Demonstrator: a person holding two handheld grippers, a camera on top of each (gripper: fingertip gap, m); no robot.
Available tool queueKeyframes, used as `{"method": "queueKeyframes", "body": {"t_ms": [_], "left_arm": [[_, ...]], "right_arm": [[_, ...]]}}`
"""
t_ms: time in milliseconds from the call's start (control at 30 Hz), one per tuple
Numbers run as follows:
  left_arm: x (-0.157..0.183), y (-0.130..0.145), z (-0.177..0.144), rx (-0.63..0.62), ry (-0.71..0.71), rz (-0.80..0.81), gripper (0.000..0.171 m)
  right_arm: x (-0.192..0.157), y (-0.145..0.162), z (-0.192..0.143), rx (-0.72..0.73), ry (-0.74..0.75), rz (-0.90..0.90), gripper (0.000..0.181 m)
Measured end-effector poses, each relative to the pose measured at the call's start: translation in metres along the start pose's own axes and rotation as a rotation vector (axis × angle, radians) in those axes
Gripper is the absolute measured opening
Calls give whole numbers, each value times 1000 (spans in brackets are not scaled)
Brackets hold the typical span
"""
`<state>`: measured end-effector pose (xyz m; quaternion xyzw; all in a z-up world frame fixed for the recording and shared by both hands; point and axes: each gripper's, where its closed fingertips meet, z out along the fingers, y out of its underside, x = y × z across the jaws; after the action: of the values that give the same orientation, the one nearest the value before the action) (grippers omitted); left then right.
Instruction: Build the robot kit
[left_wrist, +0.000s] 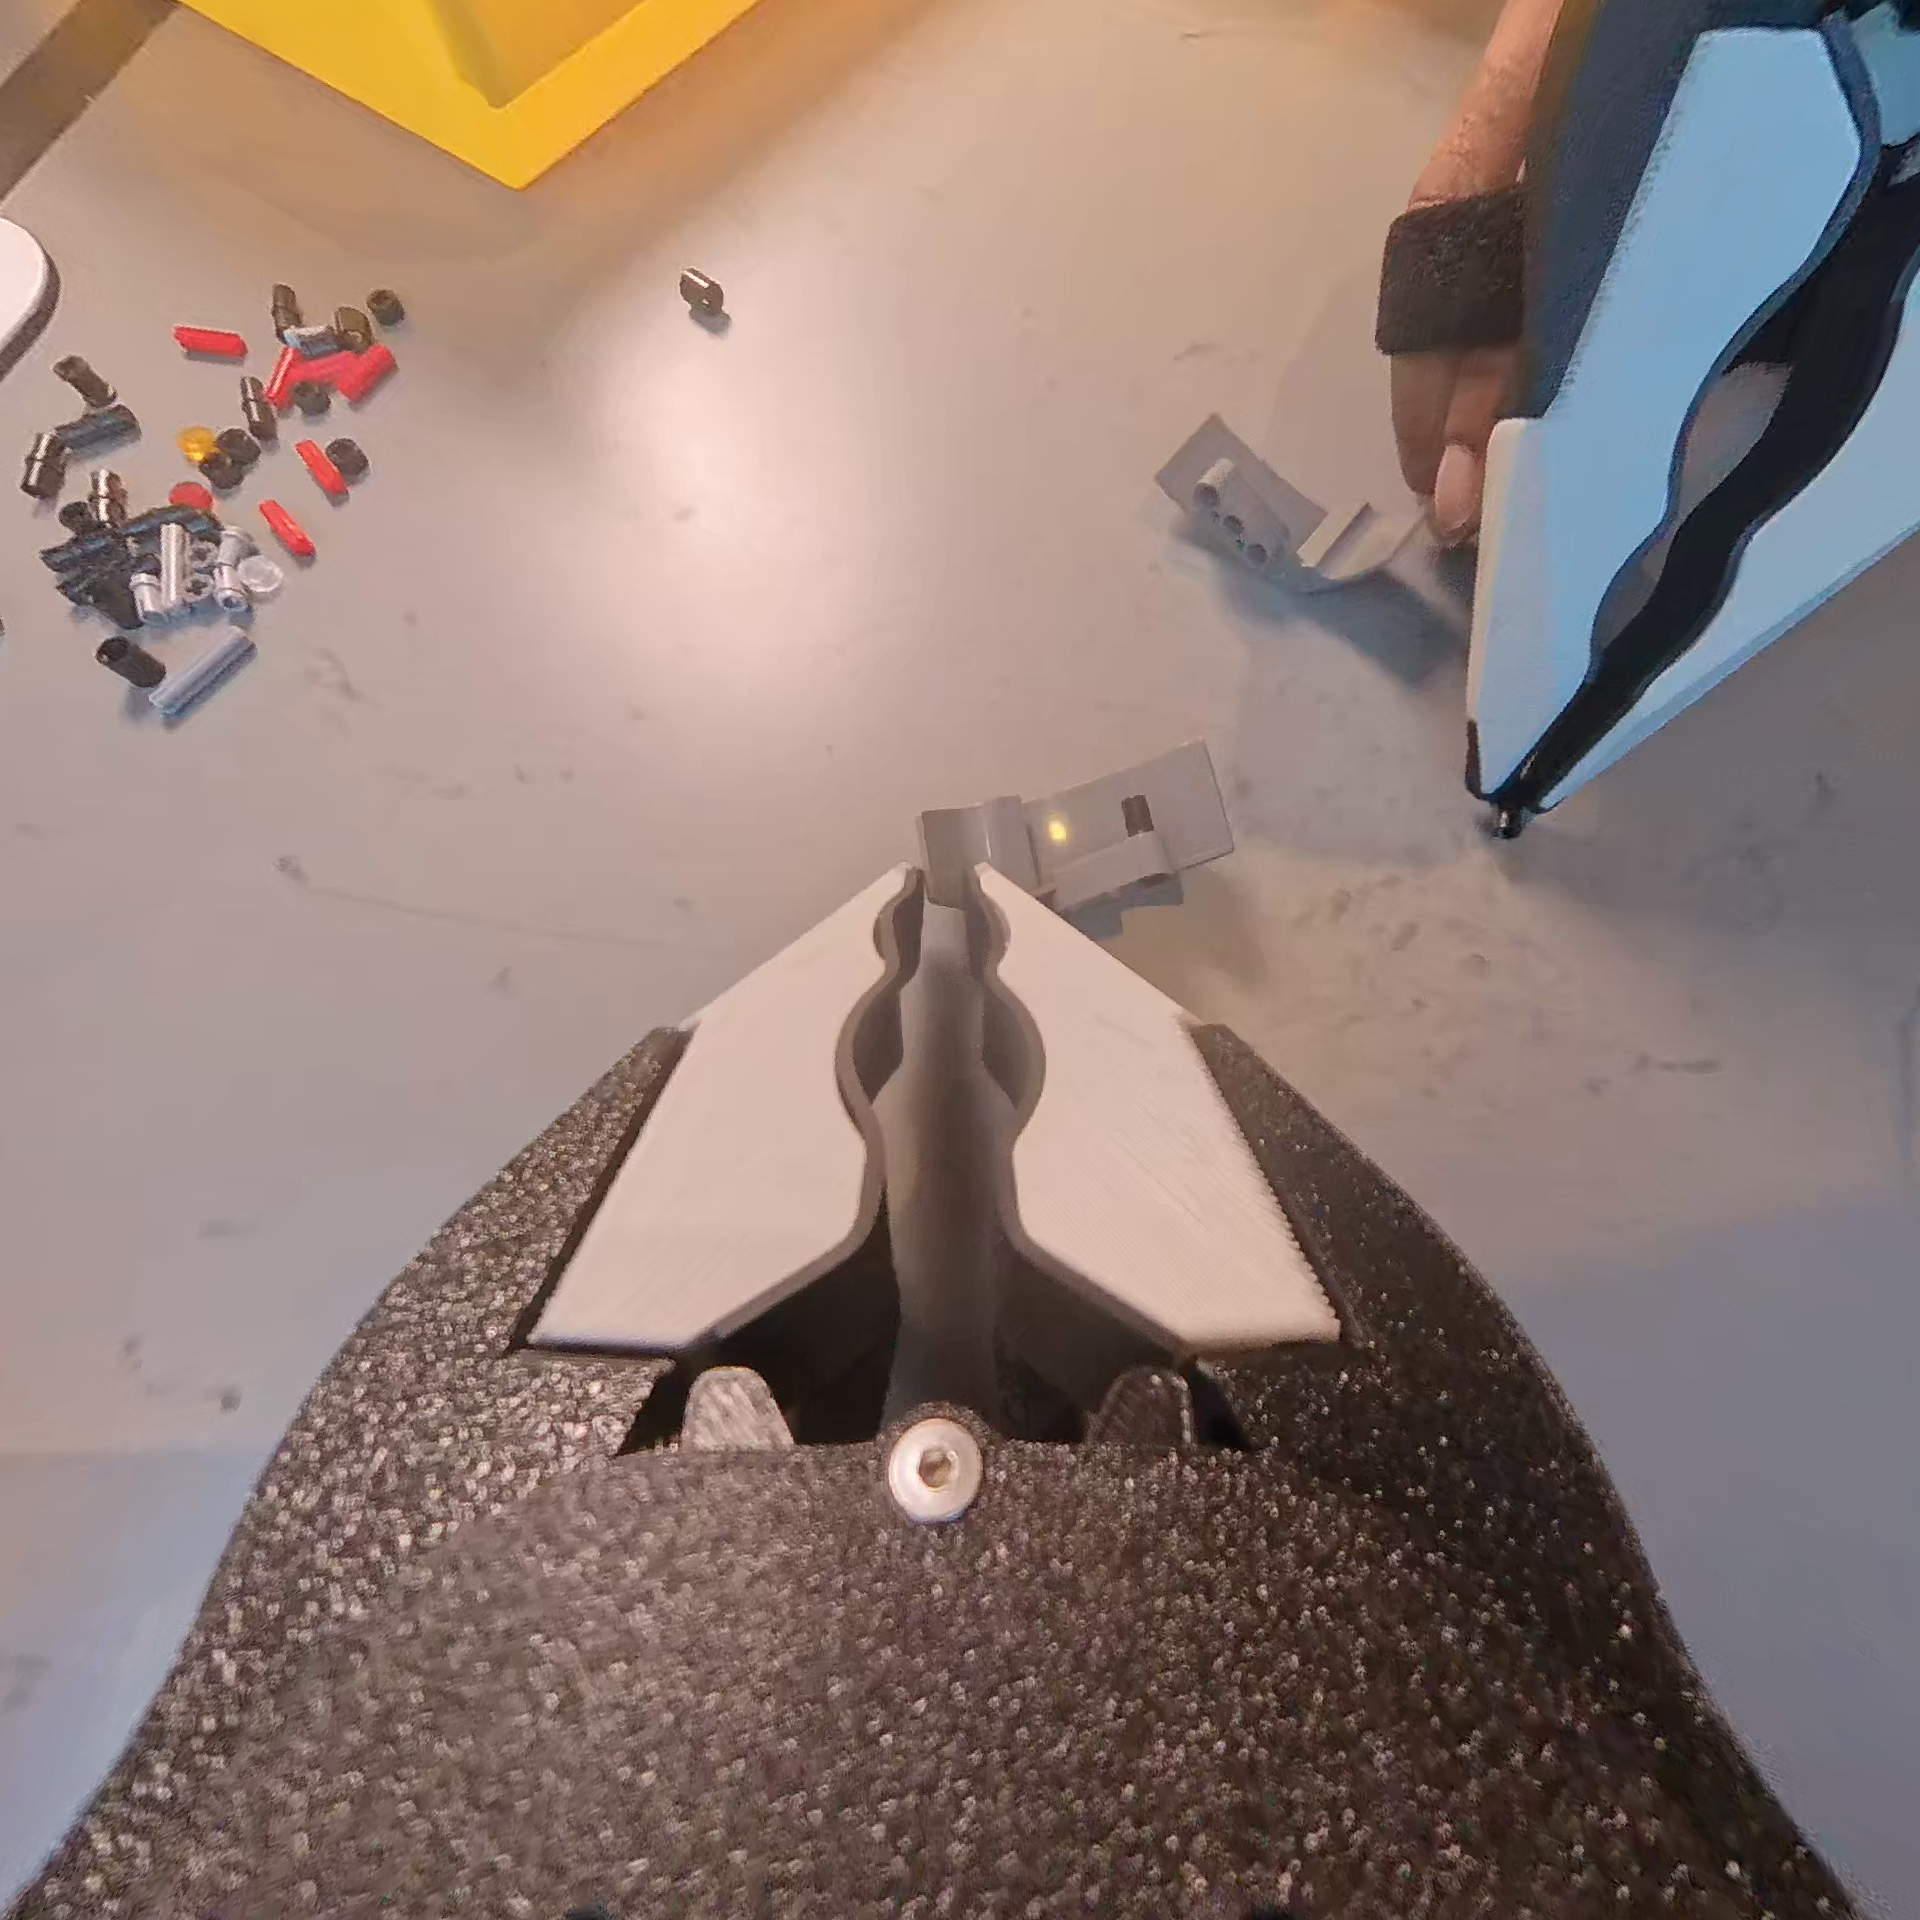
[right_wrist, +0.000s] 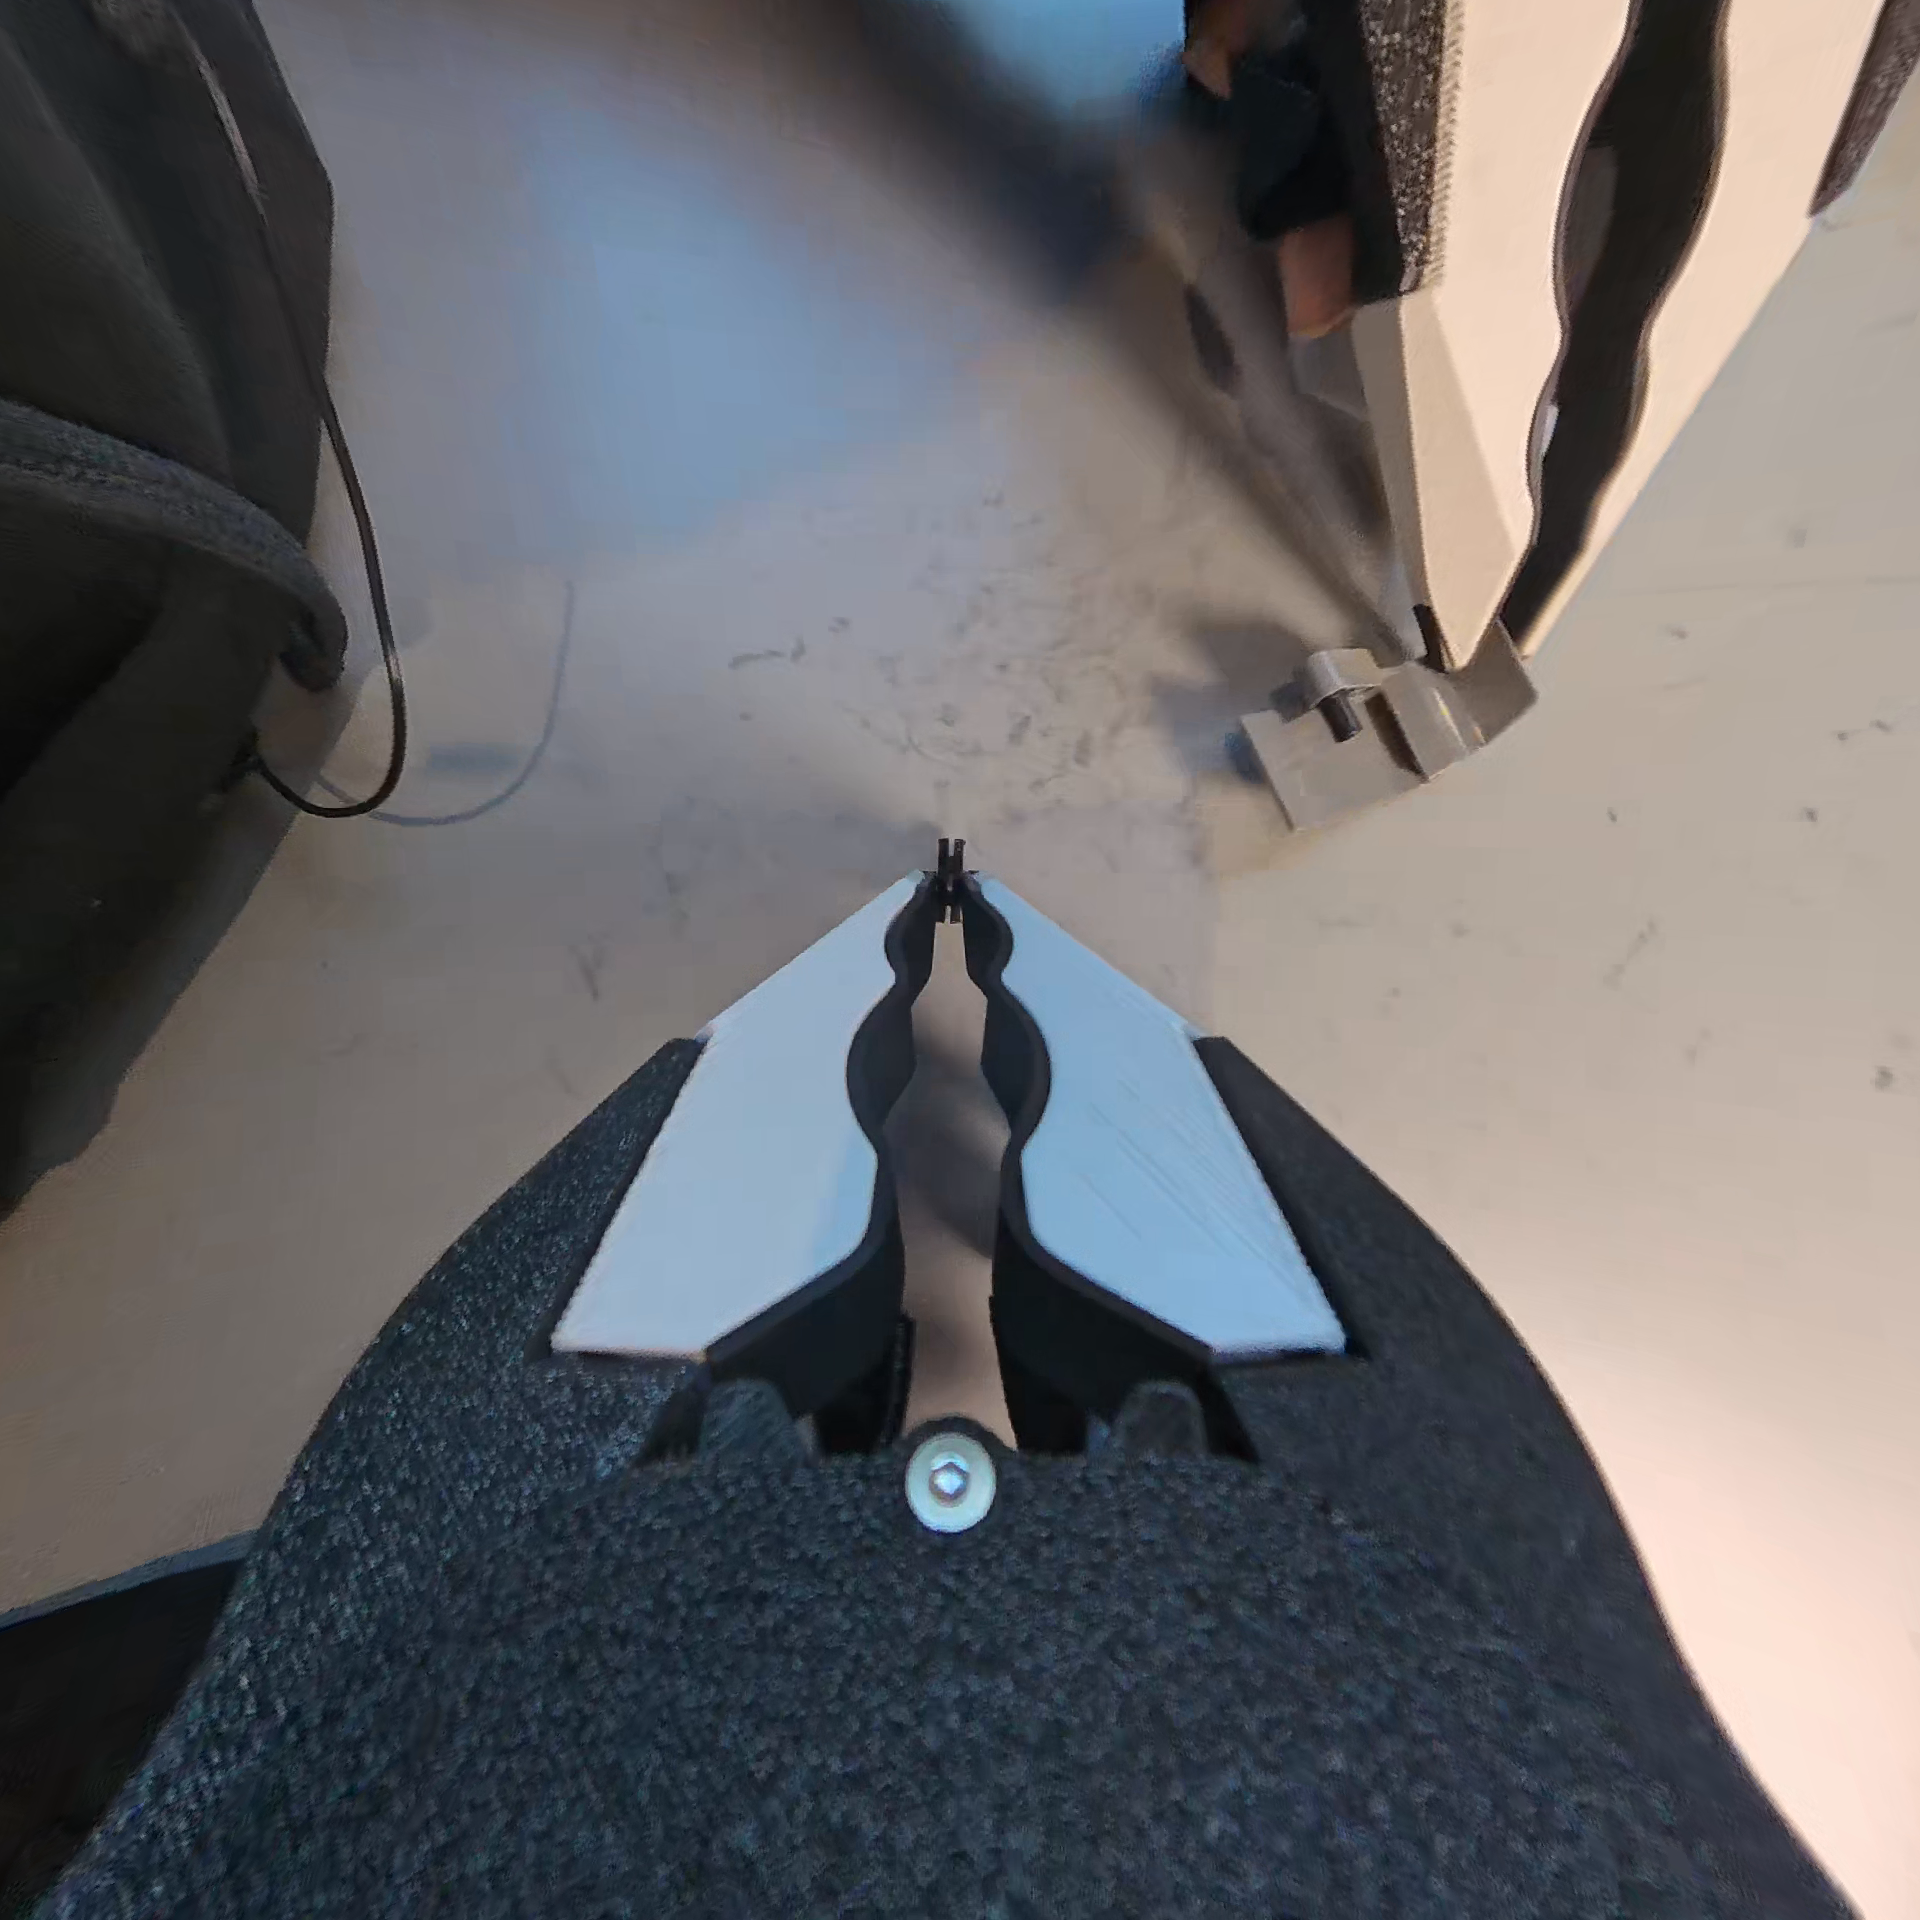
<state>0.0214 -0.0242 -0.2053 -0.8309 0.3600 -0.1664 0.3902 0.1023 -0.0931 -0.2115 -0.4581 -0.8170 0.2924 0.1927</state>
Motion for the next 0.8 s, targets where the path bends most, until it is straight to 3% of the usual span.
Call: {"method": "queueKeyframes", "body": {"t_ms": [167,333,433,600,800], "left_arm": [[-2,-5,0,9,62,123,4],[0,-12,6,-3,219,224,4],[-10,-21,19,-14,214,241,9],[-35,-38,22,26,56,178,22],[-10,-24,5,40,114,-54,44]], "right_arm": [[1,-11,-4,66,-13,13,4],[11,-22,-15,156,14,43,4],[21,-26,-23,220,41,79,4],[36,-25,-35,301,87,144,4],[53,-18,-47,320,165,172,4]]}}
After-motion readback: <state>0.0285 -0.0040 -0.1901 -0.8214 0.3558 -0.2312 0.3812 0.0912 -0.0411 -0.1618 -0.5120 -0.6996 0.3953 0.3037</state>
